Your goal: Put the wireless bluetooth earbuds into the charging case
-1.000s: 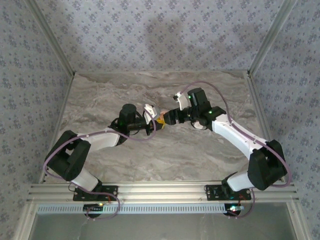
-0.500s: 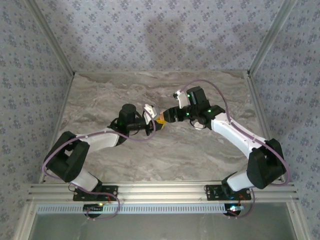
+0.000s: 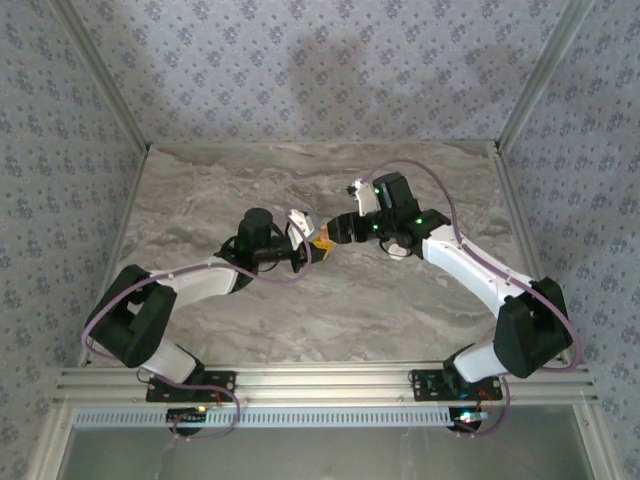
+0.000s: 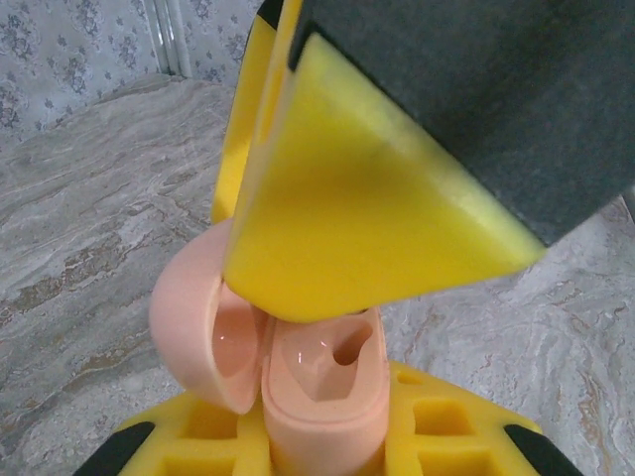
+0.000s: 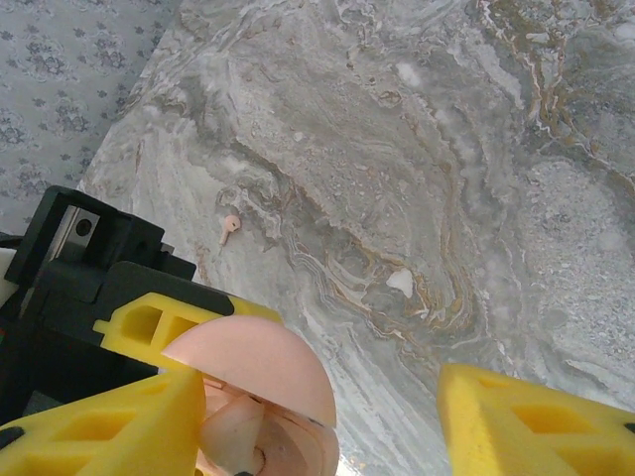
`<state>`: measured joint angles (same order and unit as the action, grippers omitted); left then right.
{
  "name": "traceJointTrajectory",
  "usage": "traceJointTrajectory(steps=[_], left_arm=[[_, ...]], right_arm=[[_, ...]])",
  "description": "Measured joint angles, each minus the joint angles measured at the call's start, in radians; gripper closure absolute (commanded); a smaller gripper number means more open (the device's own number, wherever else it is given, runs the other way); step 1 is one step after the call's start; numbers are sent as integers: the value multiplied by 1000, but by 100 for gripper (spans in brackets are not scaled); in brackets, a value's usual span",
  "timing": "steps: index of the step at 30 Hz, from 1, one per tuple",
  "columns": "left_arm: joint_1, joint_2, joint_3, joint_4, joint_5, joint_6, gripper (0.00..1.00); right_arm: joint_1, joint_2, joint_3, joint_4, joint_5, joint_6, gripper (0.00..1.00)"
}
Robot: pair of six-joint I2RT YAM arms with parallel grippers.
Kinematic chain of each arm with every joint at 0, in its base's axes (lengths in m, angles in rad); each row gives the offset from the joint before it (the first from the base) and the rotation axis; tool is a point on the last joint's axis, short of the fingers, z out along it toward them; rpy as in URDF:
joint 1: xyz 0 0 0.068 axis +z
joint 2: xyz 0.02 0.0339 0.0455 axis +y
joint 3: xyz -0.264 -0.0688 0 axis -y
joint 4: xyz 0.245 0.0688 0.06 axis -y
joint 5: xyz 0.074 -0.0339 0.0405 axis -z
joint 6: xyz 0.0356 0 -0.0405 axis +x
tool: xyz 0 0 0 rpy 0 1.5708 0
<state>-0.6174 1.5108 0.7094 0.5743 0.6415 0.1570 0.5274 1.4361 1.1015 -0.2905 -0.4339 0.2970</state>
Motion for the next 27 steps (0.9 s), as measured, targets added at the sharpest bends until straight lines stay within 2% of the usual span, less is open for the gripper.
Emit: traceJointTrajectory(steps=[19, 27], left_arm=[[-1, -19, 0, -4, -3, 12, 96], [-1, -30, 0, -7, -6, 14, 96]], right_arm=[[-6, -47, 0, -29, 63, 14, 35], [-16, -61, 0, -27, 49, 14, 35]])
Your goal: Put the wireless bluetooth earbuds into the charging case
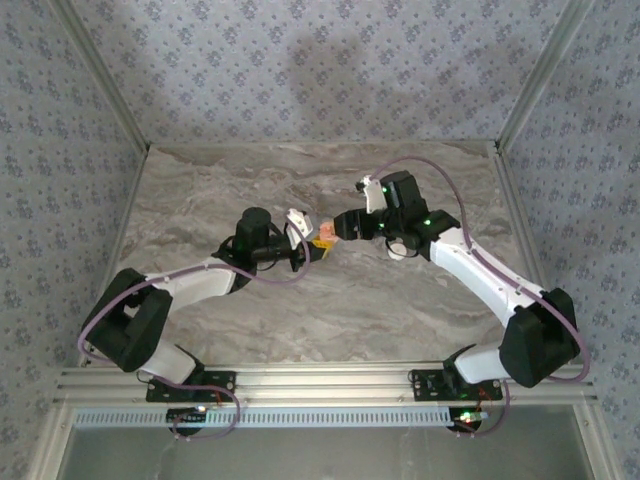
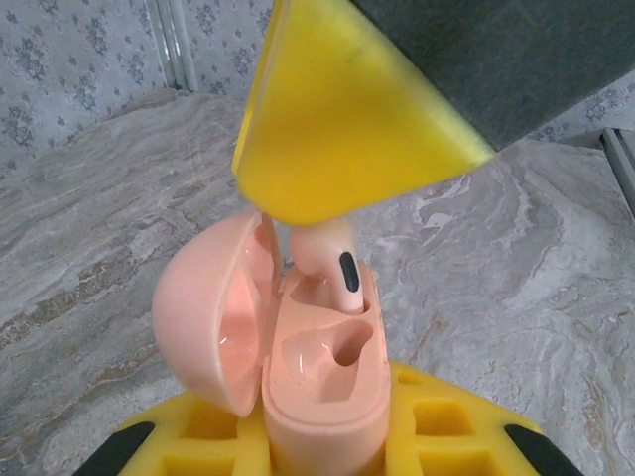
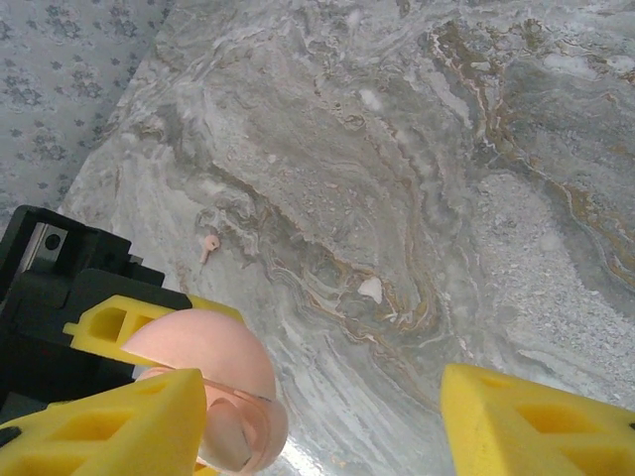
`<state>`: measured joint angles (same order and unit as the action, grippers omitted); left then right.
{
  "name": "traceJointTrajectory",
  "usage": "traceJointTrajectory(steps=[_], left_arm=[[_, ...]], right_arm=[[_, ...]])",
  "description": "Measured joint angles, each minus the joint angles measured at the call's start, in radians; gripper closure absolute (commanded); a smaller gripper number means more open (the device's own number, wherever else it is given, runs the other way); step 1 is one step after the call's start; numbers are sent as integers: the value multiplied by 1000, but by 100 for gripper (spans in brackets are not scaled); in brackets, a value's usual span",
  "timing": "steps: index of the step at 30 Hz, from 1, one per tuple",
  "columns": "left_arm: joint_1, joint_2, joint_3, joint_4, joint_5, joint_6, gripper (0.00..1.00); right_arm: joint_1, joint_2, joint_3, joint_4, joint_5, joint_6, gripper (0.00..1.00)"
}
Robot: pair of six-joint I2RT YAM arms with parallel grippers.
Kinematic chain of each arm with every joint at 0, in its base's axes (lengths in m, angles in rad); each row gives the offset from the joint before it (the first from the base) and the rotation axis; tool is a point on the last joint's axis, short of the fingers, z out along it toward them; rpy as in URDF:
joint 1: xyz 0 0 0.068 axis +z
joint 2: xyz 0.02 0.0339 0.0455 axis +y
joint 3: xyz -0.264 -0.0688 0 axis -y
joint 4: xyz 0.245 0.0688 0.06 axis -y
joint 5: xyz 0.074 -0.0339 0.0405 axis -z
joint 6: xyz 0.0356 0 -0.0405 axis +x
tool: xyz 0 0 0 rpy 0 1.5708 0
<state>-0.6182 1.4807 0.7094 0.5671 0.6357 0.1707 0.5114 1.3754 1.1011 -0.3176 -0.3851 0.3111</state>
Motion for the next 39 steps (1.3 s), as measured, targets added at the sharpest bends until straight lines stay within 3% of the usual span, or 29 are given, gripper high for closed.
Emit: traceJointTrajectory(steps=[10, 39], left_arm=[[1, -7, 0, 0, 0, 5, 96], [1, -15, -2, -67, -8, 5, 96]], right_arm=[[-28, -37, 0, 14, -84, 4, 38], [-35, 29, -10, -19, -127, -5, 48]])
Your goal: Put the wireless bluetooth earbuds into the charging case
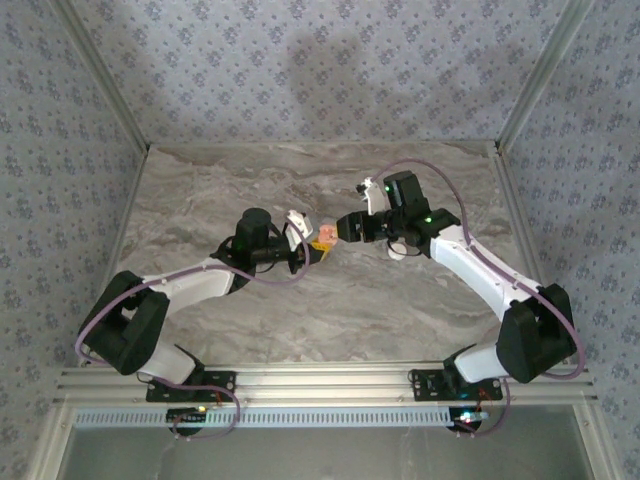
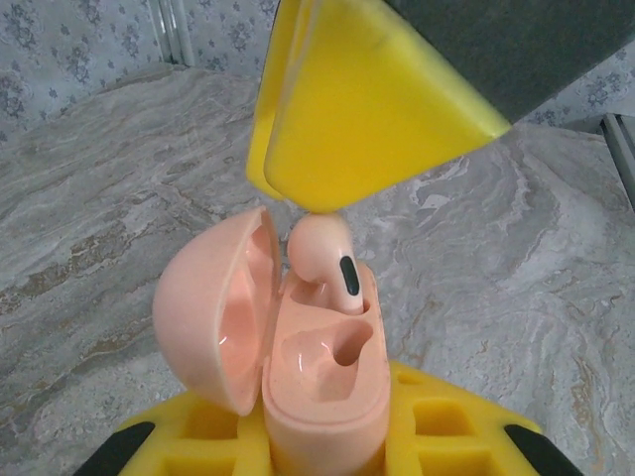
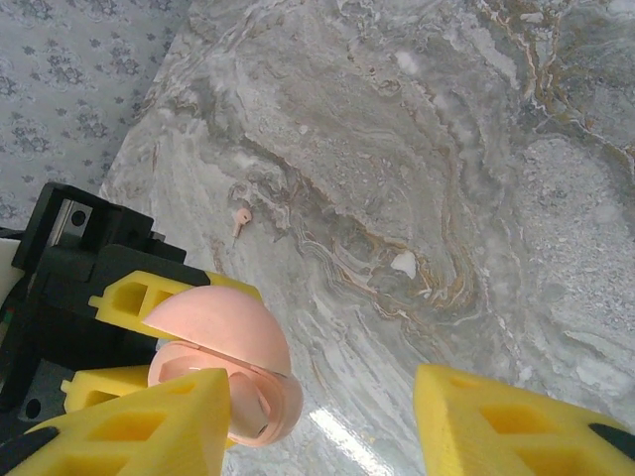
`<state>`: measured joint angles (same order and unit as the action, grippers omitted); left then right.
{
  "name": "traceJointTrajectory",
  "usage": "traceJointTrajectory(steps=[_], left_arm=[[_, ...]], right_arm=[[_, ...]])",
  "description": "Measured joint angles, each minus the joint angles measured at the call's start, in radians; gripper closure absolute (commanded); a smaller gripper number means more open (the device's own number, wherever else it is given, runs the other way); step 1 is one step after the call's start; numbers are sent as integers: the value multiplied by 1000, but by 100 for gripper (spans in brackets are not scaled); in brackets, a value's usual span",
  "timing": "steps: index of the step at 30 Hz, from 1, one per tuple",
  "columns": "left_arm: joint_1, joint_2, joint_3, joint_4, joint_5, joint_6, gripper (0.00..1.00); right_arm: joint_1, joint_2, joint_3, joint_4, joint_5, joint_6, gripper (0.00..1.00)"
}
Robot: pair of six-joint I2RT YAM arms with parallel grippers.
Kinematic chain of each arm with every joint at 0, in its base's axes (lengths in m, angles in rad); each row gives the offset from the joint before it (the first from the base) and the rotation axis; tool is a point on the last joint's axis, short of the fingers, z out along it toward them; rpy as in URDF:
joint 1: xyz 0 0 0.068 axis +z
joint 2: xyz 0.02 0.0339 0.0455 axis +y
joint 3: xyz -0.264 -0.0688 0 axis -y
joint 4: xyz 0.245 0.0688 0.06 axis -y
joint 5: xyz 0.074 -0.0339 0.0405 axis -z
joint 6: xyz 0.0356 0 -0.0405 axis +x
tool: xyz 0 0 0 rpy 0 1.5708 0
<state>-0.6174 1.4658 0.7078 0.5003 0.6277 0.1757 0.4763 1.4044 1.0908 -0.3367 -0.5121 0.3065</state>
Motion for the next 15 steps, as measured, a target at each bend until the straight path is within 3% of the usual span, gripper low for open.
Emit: traceJointTrajectory(steps=[15], left_arm=[[0, -11, 0, -5, -1, 0, 96]], right_arm=[[27, 0, -1, -55, -4, -35, 49]])
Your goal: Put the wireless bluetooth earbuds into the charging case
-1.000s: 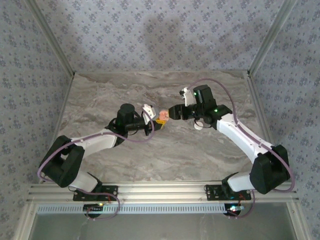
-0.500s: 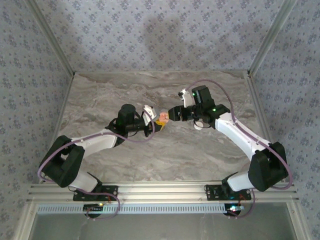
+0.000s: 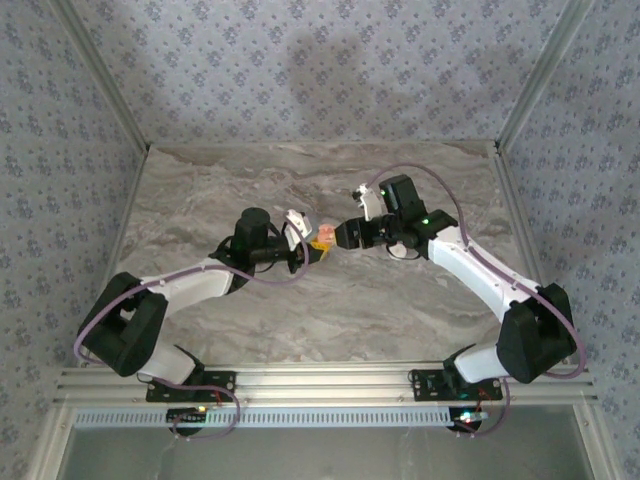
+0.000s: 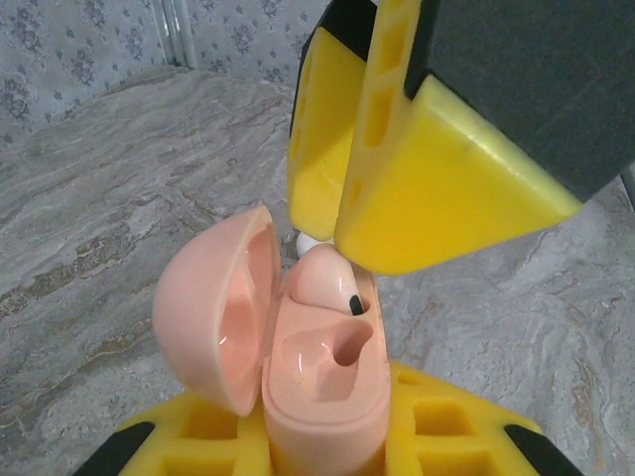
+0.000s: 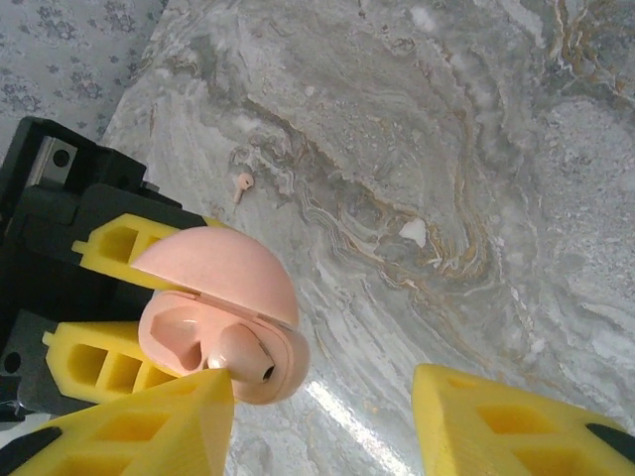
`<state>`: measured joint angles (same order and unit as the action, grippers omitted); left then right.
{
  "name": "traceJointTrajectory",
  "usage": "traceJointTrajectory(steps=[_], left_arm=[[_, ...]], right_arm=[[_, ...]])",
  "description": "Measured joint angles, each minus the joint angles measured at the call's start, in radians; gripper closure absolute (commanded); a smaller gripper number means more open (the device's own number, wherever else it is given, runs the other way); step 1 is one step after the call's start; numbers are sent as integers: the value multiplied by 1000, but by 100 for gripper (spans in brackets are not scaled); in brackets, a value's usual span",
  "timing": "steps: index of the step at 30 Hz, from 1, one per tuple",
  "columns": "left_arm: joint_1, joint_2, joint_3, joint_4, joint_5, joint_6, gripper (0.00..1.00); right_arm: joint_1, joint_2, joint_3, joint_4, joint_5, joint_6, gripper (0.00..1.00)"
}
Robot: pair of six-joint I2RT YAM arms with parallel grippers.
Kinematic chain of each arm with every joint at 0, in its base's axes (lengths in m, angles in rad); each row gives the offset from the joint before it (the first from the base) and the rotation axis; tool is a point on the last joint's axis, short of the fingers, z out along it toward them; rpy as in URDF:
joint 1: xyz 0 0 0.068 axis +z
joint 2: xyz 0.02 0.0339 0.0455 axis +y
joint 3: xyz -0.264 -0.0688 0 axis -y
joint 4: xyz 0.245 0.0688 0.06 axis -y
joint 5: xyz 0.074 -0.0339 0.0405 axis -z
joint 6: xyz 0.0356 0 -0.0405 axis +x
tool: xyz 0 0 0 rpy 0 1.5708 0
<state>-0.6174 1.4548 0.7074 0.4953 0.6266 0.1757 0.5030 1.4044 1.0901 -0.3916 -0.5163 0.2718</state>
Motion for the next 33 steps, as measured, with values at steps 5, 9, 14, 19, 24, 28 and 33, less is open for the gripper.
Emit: traceJointTrajectory(steps=[5, 9, 14, 19, 24, 28, 33], left_arm=[[0, -6, 0, 0, -6, 1, 96], [0, -19, 0, 5, -6, 8, 97], [0, -40, 0, 10, -6, 11, 96], [0, -42, 0, 17, -6, 16, 97], [0, -42, 0, 17, -6, 16, 96], [0, -42, -2, 13, -10, 16, 96], [2, -42, -5, -2, -23, 15, 97]], right_arm=[[0, -3, -1, -17, 3, 0, 46], [-7, -25, -2, -17, 4, 1, 45], [-14, -78, -3, -8, 3, 2, 45], [-14, -90, -3, 3, 3, 11, 45], [-9, -67, 2, 12, -1, 24, 46], [0, -33, 4, 20, -8, 28, 47], [2, -13, 12, 15, -8, 28, 47]])
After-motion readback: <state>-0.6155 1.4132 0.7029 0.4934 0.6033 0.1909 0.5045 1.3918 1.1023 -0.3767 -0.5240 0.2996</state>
